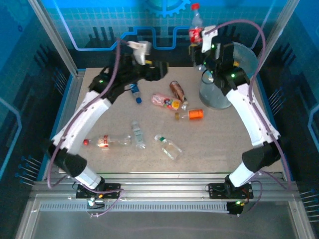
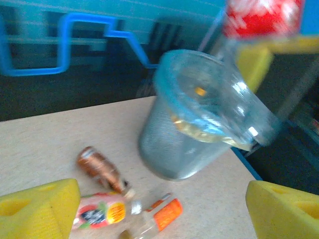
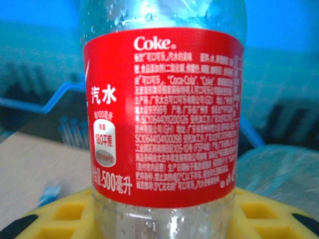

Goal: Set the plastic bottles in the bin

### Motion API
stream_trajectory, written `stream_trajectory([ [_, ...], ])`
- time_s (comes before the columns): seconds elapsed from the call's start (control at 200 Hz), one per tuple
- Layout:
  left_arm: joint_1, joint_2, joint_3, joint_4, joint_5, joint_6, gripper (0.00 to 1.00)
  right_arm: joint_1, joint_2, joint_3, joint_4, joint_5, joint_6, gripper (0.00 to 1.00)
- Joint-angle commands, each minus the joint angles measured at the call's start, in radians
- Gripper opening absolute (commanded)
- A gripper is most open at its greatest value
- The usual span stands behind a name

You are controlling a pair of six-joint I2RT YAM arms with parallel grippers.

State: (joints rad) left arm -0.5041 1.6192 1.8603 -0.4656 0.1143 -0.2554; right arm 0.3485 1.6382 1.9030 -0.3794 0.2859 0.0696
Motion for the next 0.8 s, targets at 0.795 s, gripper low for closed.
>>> stream_trajectory([
  [0.795, -0.087, 0.211, 0.124, -0.111, 0.14, 0.053, 0.89, -0.177, 0.192, 0.002, 0.041, 0.377, -0.115, 0.48],
])
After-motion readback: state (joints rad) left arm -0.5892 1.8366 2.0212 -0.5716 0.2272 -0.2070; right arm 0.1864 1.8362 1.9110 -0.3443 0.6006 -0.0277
